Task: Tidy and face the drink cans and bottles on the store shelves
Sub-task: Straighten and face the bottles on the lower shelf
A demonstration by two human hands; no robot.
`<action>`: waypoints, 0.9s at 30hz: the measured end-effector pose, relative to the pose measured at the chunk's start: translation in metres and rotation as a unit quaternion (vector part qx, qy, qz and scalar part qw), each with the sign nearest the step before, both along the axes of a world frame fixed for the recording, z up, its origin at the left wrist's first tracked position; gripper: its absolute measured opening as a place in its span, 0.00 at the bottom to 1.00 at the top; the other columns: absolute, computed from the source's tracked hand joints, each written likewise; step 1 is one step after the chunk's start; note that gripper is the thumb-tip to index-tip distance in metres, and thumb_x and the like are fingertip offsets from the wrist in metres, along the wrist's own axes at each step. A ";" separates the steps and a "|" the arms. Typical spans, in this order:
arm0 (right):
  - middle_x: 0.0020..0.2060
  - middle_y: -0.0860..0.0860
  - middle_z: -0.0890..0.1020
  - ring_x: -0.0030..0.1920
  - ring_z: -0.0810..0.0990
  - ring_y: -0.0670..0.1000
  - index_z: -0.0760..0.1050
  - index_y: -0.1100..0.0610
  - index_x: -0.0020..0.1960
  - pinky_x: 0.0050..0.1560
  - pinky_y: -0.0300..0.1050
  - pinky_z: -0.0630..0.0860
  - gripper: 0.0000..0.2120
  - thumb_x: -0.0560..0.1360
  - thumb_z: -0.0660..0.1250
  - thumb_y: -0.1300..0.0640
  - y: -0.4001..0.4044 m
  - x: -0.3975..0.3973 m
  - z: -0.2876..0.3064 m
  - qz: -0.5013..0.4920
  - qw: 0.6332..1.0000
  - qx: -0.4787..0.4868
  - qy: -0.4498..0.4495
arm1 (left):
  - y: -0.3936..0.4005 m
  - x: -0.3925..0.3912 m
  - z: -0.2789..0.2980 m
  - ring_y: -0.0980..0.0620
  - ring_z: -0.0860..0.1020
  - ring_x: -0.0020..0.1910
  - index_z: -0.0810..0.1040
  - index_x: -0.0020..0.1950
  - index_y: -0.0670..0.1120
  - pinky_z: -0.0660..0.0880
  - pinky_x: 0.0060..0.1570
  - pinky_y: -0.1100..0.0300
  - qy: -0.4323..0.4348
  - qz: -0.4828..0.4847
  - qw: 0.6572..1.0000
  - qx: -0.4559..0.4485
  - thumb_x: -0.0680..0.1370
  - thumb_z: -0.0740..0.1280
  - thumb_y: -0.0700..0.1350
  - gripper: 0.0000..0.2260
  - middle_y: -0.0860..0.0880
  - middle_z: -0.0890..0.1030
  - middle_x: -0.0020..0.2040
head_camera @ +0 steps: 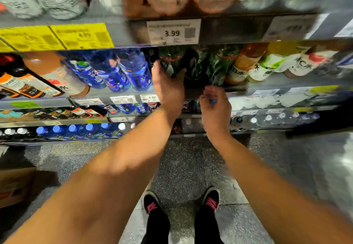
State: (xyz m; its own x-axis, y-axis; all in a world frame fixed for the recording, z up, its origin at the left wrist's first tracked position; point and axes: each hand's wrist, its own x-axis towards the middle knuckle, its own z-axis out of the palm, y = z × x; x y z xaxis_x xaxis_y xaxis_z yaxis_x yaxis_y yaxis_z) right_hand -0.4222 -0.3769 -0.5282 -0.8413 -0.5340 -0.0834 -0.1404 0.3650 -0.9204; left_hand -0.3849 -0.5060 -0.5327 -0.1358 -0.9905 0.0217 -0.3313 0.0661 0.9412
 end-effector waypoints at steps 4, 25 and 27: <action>0.54 0.52 0.80 0.52 0.79 0.50 0.74 0.58 0.63 0.48 0.33 0.74 0.14 0.78 0.67 0.58 0.010 -0.032 -0.003 -0.035 0.999 0.022 0.025 | -0.005 -0.003 -0.012 0.40 0.78 0.55 0.78 0.60 0.39 0.74 0.58 0.45 -0.009 0.099 0.994 -0.036 0.66 0.75 0.47 0.25 0.41 0.81 0.53; 0.65 0.59 0.77 0.65 0.77 0.56 0.66 0.65 0.72 0.66 0.42 0.72 0.28 0.77 0.70 0.56 -0.017 -0.070 -0.007 -0.025 0.988 0.023 0.154 | 0.031 -0.052 -0.011 0.54 0.74 0.45 0.76 0.58 0.38 0.74 0.49 0.66 -0.057 0.021 0.997 -0.050 0.72 0.77 0.41 0.18 0.44 0.80 0.49; 0.65 0.60 0.77 0.65 0.76 0.57 0.66 0.65 0.72 0.65 0.44 0.73 0.28 0.77 0.70 0.55 -0.017 -0.072 -0.007 -0.024 0.987 0.027 0.157 | 0.041 -0.050 -0.009 0.49 0.78 0.53 0.77 0.63 0.41 0.74 0.57 0.59 -0.038 0.053 0.997 -0.048 0.72 0.77 0.41 0.21 0.45 0.81 0.56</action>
